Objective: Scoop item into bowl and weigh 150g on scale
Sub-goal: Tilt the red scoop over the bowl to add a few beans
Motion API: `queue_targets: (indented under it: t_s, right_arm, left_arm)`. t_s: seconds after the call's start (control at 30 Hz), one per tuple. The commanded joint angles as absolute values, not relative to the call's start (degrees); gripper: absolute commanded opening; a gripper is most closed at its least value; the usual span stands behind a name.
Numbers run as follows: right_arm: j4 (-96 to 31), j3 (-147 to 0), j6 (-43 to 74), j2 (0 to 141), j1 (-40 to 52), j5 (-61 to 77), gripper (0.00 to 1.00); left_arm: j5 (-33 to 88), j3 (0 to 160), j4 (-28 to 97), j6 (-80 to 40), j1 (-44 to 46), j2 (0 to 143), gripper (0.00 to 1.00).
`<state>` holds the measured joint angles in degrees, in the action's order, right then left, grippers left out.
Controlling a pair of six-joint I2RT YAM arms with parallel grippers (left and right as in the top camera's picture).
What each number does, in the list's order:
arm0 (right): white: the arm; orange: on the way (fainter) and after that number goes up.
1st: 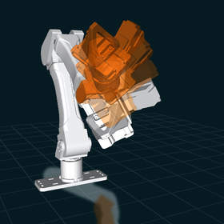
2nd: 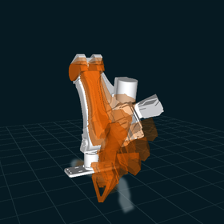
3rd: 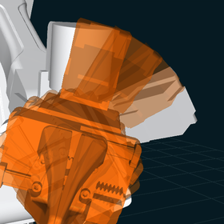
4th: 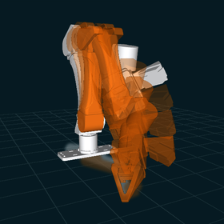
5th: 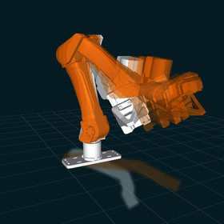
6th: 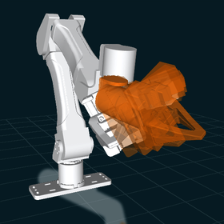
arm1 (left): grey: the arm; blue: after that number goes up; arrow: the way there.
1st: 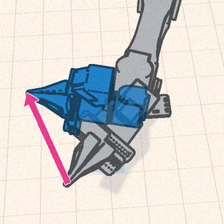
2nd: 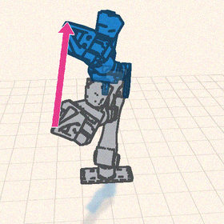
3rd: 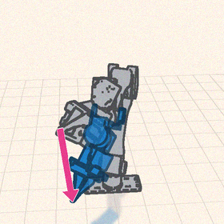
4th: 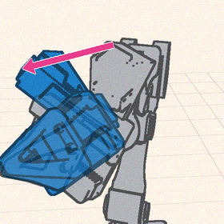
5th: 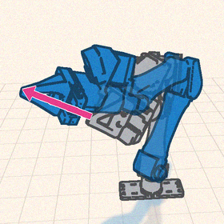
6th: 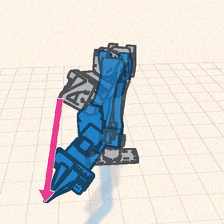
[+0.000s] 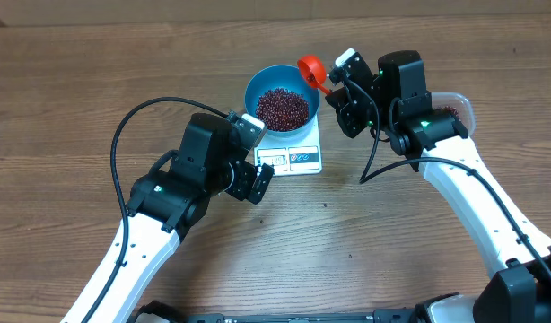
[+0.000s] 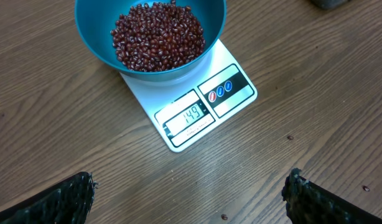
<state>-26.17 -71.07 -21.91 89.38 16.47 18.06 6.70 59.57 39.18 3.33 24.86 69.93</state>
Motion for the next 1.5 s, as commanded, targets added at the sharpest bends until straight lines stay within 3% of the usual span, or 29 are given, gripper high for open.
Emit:
queue_targets:
  t_s: [0.0, 0.27, 0.5, 0.63, 1.27, 1.47]
  right_arm:
    - [-25.80, -72.40, -22.33, 89.54, 16.01, 19.40, 0.04]
    - [-27.46, -72.40, -23.14, 89.56, 15.70, 19.40, 0.04]
    - [-26.39, -72.40, -4.36, 89.56, 15.62, 26.17, 0.04]
    - [-26.39, -72.40, -0.14, 89.56, 15.62, 28.80, 0.04]
    - [-26.70, -72.40, 2.37, 89.54, 15.59, 30.33, 0.04]
    - [-30.06, -72.40, 7.92, 89.38, 9.50, 31.90, 0.04]
  left_arm:
    - [7.09, 59.57, 39.00, 2.76, 24.77, 70.19, 0.99]
    - [7.09, 59.57, 39.00, 2.79, 24.77, 70.19, 0.99]
    - [7.09, 59.57, 38.98, 2.76, 24.77, 70.19, 1.00]
    - [7.09, 59.57, 38.98, 2.76, 24.77, 70.19, 1.00]
    - [7.09, 59.57, 39.00, 2.76, 24.77, 70.19, 0.99]
    - [7.09, 59.57, 38.98, 2.76, 24.77, 70.19, 1.00]
